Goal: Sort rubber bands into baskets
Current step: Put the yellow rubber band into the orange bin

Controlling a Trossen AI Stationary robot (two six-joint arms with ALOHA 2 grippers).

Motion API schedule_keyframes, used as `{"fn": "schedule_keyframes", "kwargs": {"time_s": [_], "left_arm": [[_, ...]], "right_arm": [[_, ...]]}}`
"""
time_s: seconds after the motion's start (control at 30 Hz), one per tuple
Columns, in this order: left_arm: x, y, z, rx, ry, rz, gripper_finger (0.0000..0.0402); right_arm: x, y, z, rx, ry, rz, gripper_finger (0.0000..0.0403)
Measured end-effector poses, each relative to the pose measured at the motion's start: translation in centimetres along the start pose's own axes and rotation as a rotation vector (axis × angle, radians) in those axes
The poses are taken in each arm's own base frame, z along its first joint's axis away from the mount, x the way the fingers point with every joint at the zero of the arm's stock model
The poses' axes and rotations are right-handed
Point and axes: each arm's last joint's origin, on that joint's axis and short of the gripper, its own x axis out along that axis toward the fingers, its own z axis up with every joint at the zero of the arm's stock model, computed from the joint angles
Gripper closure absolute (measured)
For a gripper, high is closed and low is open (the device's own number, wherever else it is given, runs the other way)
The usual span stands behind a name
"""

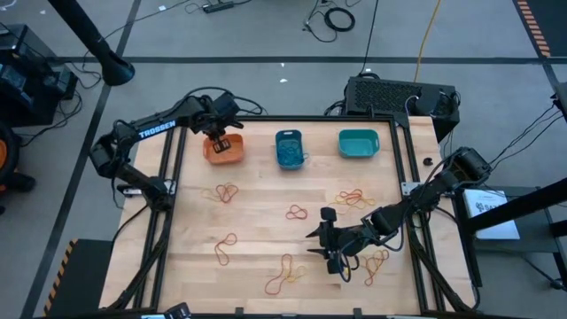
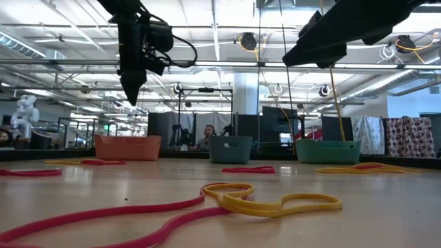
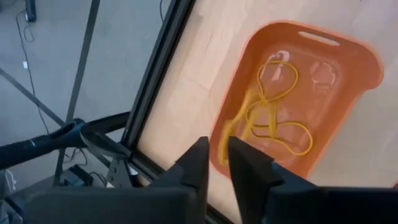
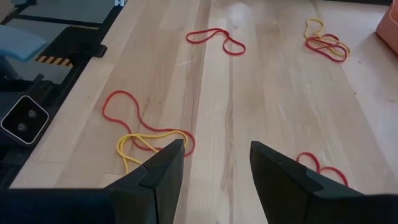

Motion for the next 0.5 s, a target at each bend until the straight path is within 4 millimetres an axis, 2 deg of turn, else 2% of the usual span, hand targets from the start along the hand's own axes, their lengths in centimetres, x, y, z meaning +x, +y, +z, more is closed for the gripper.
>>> {"fn": "schedule_keyframes", "kwargs": {"time_s": [0.17, 0.3, 0.37, 0.5], "left_arm": [[0.0, 0.0, 0.0, 0.001, 0.005, 0.001, 0.0288], [0.0, -0.2, 0.0, -0.02, 0.0, -0.024, 0.0276], [-0.1, -0.5, 0.0, -0.058, -0.022, -0.142, 0.0275], [-1.0, -2.6, 0.5, -0.061, -0.113, -0.574, 0.0274]], "right_arm": [[0.0, 0.0, 0.0, 0.021, 0.0, 0.0, 0.0225], [0.0, 0.0, 0.0, 0.027, 0.0, 0.0, 0.0225], [0.0, 0.0, 0.0, 0.027, 0.0, 0.0, 0.0225], [0.0, 0.0, 0.0, 0.051, -0.001, 0.0, 0.0225]]}}
